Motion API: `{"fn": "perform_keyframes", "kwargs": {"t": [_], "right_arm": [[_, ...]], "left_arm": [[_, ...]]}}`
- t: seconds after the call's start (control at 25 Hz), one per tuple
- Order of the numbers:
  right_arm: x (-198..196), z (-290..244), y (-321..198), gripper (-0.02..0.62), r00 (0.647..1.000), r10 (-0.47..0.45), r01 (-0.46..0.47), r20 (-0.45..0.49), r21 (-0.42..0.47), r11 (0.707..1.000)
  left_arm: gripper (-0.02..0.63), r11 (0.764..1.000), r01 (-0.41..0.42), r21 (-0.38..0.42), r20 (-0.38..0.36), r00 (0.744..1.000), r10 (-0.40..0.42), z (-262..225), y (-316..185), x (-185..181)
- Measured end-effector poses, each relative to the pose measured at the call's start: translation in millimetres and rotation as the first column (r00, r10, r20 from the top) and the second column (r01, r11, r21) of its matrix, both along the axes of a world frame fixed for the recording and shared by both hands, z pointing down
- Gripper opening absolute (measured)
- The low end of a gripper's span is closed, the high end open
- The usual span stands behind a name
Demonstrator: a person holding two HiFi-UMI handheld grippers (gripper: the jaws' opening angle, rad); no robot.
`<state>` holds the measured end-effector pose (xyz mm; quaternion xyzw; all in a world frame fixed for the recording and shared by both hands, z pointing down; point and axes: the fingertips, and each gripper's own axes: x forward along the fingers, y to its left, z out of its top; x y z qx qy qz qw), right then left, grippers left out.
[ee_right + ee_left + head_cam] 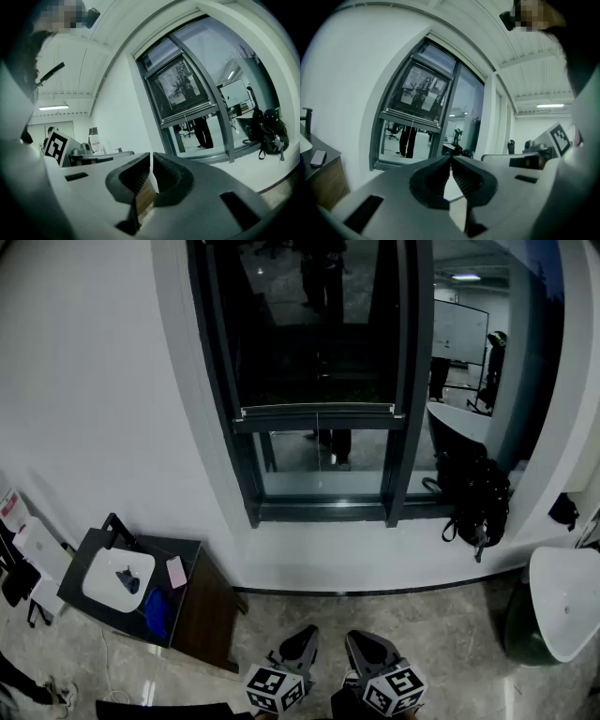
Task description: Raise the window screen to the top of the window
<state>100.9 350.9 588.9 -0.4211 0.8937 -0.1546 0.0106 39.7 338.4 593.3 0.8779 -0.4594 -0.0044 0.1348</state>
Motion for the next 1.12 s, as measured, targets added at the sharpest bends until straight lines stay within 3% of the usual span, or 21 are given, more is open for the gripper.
{"fn": "perform_keyframes", "kwargs": {"t": [0.32, 0.52, 0.88, 1.12], "right_arm": [[39, -16, -116, 0.022, 0.999, -0.046, 0.047, -0.024, 0.047, 0.998], [53, -8, -172, 0.021, 0.998, -0.058, 0.059, -0.023, 0.034, 0.998], [26, 0, -242, 0.021, 0.989, -0.143, 0.143, -0.024, 0.009, 0.990], [4, 1, -318, 0.021, 0.995, -0.097, 0.097, -0.028, 0.005, 0.995]], "left_arm": [[0.002, 0.997, 0.071, 0.031, 0.002, 0.997, -0.071, -11, -119, 29], [0.002, 0.993, 0.119, 0.013, 0.020, 0.993, -0.120, -7, -164, 32], [0.002, 0.979, 0.204, -0.010, 0.034, 0.978, -0.204, 0, -232, -3], [0.002, 0.982, 0.186, 0.005, 0.029, 0.982, -0.186, -1, -316, -38]]}}
